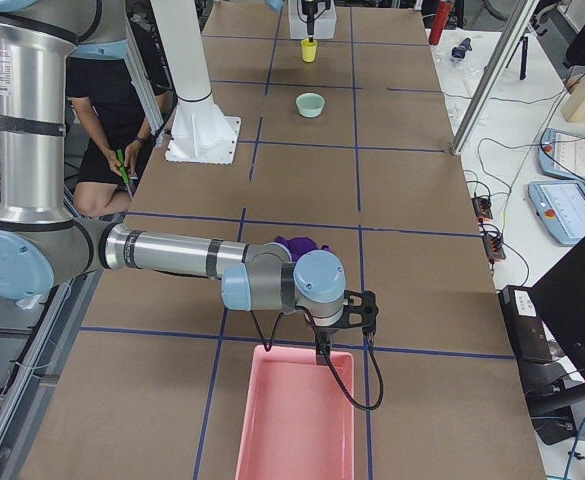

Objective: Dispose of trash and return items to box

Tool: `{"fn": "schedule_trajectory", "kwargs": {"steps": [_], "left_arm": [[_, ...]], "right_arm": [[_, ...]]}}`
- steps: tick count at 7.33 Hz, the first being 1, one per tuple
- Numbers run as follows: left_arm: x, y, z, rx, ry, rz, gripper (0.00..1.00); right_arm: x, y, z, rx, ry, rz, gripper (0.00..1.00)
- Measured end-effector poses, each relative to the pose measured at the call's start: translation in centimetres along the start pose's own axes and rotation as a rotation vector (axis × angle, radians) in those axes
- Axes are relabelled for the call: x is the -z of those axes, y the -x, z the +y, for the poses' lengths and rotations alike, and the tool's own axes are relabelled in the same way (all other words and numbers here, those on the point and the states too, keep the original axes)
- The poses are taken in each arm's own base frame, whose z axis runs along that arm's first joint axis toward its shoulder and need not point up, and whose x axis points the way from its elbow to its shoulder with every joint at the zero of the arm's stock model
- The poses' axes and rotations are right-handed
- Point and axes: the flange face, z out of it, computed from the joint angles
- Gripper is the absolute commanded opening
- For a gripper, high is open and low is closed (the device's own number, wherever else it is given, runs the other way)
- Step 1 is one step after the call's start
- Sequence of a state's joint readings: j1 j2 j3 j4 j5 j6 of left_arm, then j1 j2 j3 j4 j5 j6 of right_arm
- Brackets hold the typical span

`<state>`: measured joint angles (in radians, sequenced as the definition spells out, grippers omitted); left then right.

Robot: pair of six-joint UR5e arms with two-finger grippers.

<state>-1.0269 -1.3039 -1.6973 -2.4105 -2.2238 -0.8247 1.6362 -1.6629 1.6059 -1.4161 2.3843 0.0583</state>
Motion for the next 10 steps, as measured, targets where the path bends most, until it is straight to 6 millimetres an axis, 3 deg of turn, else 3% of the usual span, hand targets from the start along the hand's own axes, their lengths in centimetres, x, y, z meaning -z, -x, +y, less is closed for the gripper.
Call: {"fn": "schedule_trajectory", "kwargs": {"steps": [2,3,4,7,8,10], "left_arm": [[-0.9,0.2,0.3,-0.003,0.006,-0.020,0.91],[-1.2,0.2,0.4,-0.004,0.008,-0.025,0.63],[-1.3,0.2,0.5,-0.005,0.009,-0.027,0.42],[-1.5,0.0,0.5,-0.009,0.012,-0.025,0.30],[-1.5,0.0,0.5,-0.010,0.012,-0.025,0.05],[-1.3,-0.3,0.4,-0.003,0.008,-0.020,0.00]], "right_arm": [[0.0,0.0,0.0,-0.001,0.000,0.000,1.00],[0.0,0.0,0.0,-0.001,0.001,0.001,1.00],[0.0,0.0,0.0,-0.001,0.001,0.001,1.00],[0.0,0.0,0.0,0.000,0.000,0.000,1.00],[0.0,0.0,0.0,0.000,-0.001,-0.001,1.00],[0.0,0.0,0.0,0.000,0.000,-0.001,1.00]]}}
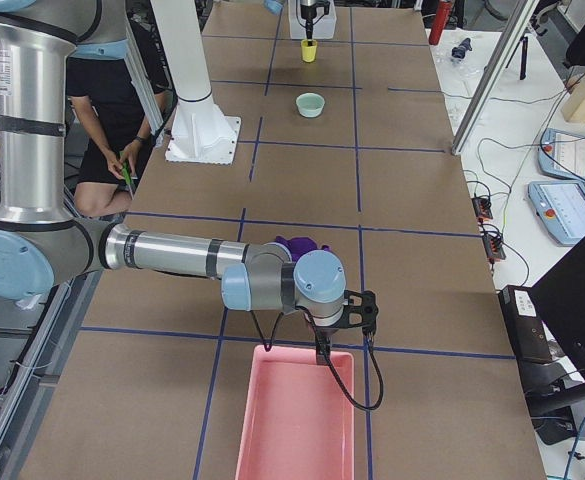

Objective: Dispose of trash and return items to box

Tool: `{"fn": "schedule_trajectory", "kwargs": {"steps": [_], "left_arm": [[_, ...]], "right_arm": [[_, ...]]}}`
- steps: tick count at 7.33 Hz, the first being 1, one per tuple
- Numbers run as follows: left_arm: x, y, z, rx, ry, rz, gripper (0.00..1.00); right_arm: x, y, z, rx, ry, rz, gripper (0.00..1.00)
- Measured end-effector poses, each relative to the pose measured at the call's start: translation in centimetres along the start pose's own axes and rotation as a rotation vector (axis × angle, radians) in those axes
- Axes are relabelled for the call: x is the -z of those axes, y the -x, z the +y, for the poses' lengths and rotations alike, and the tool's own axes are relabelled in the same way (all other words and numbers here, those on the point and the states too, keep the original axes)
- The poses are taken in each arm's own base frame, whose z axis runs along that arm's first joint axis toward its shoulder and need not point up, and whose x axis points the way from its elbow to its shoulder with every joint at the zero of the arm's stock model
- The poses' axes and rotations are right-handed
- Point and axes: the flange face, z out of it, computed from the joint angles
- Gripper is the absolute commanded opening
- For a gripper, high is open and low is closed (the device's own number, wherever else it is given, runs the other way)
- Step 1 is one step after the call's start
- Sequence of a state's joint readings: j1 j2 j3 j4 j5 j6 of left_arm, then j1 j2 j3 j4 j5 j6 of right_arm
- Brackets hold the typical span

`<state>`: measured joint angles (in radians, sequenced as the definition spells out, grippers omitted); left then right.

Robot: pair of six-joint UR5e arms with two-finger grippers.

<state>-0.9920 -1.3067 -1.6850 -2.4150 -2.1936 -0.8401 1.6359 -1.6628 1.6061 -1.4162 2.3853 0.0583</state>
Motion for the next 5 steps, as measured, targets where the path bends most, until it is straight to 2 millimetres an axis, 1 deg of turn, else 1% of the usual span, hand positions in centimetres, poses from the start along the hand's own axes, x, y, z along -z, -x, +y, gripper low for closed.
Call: {"fn": "schedule_trajectory", "kwargs": {"steps": [1,4,5], "left_arm": [[0.5,-0.5,-0.2,0.001,-0.012,0.009,0.00],[2.2,-1.6,-0.6,-0.005,-0.035,0.033,0.00],[2.7,-1.9,-0.7,-0.006,-0.041,0.038,0.00]], "right_arm": [[0.1,0.2,-0.1,0.002,-0.001,-0.002,1.00],[1.5,2.1,-0.4,0.039,-0.030,-0.014,1.00],[1.4,2.4,-0.3,0.044,-0.027,-0.016,1.00]]}}
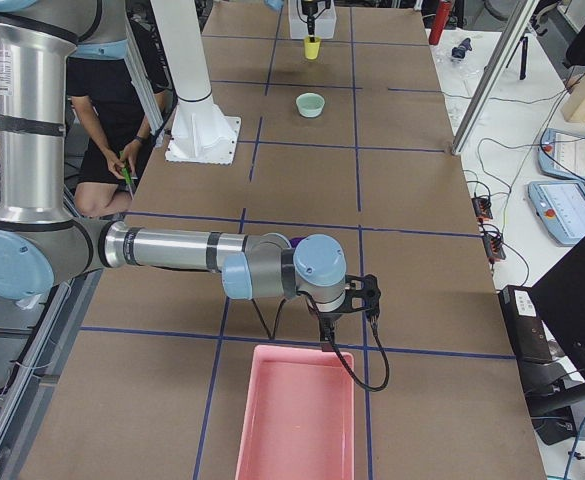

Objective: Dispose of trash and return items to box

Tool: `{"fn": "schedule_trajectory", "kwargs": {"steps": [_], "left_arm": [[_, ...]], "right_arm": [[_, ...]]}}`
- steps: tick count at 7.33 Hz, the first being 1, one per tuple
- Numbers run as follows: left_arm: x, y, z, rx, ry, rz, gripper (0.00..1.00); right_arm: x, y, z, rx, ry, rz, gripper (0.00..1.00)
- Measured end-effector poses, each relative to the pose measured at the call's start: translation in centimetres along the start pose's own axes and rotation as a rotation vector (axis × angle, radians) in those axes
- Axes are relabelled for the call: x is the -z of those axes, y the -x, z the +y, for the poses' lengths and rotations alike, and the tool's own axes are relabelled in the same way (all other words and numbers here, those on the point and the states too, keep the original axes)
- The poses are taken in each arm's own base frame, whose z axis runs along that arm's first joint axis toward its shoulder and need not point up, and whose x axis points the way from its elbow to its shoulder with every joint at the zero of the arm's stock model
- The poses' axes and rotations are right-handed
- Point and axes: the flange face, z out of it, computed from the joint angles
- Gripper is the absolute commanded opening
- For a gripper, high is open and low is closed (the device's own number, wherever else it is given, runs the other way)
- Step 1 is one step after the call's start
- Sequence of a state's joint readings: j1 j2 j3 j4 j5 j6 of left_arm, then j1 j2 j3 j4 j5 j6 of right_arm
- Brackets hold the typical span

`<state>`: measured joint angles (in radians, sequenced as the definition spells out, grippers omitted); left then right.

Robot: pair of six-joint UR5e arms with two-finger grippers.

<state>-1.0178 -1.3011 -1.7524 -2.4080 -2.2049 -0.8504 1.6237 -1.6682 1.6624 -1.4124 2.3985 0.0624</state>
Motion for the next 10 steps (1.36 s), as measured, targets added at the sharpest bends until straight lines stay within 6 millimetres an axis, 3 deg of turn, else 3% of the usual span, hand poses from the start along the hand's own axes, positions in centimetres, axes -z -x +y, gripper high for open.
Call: {"fn": "schedule_trajectory", "kwargs": {"steps": [3,5,8,10], "left_arm": [[1.4,-1.6,-0.4,-0.002,0.032,0.042,0.00],[2.4,-2.2,-0.8,0.008,0.036,0.049,0.00],[3.7,-1.5,-1.6,0.011,0.018,0.035,0.00],[5.9,-0.8,-3.1,-0.023,0.006,-0.009,0.00]], "right_arm": [[-3.0,2.9,0.9,0.017,0.031,-0.016,1.00],[-6.2,7.9,1.0,-0.021,0.008,-0.054,1.00],[-12.4,16.6,2.7,-0.057,0.026,-0.083,1.00],[-15.4,20.6,4.1,-0.037,0.053,-0.082,1.00]]}}
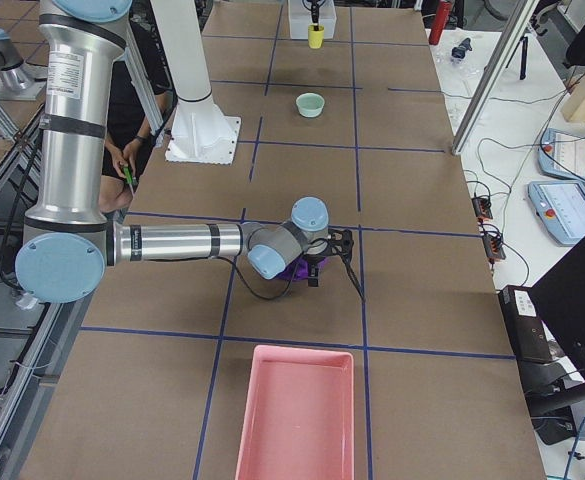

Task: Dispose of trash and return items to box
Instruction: 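Carry the cup toward the clear bin while the right gripper grasps the purple cloth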

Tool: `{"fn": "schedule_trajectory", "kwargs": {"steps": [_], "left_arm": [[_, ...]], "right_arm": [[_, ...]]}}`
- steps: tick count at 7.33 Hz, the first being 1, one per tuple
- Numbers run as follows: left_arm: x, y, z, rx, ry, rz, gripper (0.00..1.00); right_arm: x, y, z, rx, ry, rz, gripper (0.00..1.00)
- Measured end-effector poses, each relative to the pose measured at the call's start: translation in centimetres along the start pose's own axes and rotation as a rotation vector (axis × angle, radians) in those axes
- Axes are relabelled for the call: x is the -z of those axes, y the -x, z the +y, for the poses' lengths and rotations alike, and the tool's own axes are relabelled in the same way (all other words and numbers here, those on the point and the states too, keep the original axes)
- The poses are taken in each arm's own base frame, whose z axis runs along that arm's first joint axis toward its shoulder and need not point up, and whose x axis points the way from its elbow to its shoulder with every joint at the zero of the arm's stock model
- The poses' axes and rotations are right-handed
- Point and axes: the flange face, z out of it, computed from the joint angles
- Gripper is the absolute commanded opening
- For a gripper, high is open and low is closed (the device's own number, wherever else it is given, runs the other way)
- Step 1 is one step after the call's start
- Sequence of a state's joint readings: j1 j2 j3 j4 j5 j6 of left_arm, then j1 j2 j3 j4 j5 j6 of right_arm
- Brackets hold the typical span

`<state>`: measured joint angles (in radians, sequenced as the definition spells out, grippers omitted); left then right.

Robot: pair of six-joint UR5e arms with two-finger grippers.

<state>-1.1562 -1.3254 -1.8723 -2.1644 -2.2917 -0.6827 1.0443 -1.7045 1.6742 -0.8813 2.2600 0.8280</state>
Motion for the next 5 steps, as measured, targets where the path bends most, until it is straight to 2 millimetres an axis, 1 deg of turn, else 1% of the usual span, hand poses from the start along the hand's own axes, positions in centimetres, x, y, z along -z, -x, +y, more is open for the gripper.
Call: {"fn": "schedule_trajectory", "kwargs": {"steps": [2,4,5], "left_arm": [[2.2,0.7,-1.7,-0.023,-0.014,-0.036,0.00],[4.0,2.6,-2.5,-0.034,-0.029,-0.068,0.00],[4.7,3.7,-2.8,-0.039,-0.033,-0.084,0.00]], "right_arm": [[-2.4,1.8,1.3,0.031,0.023,0.021,1.00],[-3.9,2.5,2.5,0.053,0.052,0.034,1.00],[-4.3,2.6,2.9,0.058,0.062,0.036,0.85]]}}
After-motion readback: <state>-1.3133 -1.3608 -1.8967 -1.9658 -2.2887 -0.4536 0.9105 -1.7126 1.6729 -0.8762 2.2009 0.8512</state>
